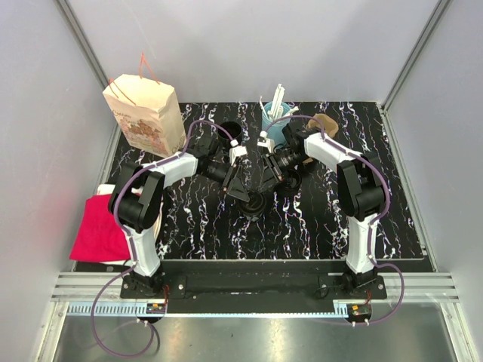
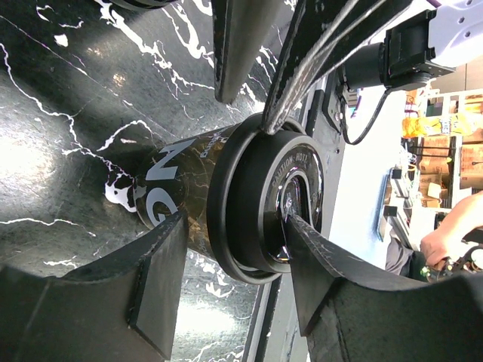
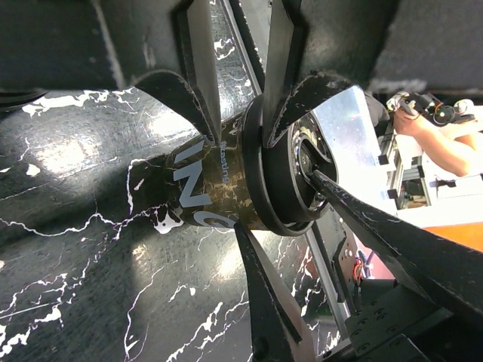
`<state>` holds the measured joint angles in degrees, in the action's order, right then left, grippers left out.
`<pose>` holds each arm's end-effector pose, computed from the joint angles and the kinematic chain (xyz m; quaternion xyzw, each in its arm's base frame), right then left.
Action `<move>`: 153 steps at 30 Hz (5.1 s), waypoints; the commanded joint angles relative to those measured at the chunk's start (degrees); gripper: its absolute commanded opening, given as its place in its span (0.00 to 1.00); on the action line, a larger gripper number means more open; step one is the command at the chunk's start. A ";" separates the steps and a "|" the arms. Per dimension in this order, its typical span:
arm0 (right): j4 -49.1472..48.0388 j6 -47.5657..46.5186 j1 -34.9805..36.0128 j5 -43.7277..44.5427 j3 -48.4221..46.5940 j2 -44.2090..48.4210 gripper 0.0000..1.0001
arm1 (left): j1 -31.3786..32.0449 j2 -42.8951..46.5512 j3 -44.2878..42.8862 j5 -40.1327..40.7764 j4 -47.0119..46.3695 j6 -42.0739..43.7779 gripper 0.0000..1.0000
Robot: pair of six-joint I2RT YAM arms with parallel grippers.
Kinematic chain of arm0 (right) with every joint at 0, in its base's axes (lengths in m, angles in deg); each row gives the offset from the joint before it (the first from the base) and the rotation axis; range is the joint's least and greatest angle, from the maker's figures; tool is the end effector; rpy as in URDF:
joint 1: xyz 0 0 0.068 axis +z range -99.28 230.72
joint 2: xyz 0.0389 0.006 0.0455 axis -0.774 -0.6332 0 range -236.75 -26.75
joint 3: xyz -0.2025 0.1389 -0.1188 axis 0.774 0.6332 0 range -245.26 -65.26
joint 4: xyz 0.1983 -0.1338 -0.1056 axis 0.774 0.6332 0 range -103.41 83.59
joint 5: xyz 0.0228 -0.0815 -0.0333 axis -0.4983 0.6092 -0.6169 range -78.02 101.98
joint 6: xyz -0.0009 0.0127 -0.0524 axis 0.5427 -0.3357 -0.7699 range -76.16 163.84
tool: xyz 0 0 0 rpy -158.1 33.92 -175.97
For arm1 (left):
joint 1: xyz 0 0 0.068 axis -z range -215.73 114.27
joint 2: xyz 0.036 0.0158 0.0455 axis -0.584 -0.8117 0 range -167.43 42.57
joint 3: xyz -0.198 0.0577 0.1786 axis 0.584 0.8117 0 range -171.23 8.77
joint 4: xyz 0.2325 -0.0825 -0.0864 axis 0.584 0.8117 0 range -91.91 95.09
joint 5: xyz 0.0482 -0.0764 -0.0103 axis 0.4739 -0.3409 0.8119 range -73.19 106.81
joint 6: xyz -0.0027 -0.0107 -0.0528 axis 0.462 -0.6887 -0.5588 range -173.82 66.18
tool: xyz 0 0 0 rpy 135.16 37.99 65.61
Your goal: Pack the takeout coffee
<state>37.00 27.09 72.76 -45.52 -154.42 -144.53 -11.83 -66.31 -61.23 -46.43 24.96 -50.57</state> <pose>0.3638 0.1796 0.1909 -0.3333 0.8079 0.4821 0.0617 0.3261 -0.1793 0.1741 0.3025 0.7834 -0.5364 0.0841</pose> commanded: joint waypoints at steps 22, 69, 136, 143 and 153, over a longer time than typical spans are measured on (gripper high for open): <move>-2.60 -3.46 2.22 9.77 6.28 1.32 0.30 | 0.45 -1.69 0.56 11.47 -0.68 3.79 0.54; -6.20 2.51 0.90 -6.49 16.39 10.20 0.46 | 0.62 -1.42 0.30 12.44 -0.51 3.96 0.52; -16.75 14.20 3.44 16.53 18.15 4.05 0.00 | 1.06 -0.98 0.04 16.40 2.57 7.21 0.46; -16.31 14.38 3.53 17.68 15.34 1.59 0.00 | 0.71 -1.95 -0.31 16.05 2.66 7.13 0.44; -16.66 15.08 5.90 26.54 13.84 -0.44 0.00 | 0.45 -2.13 0.30 17.10 2.66 7.56 0.41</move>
<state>32.28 46.50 75.75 -45.52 -140.74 -139.83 -12.29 -64.76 -62.54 -42.70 28.48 -48.02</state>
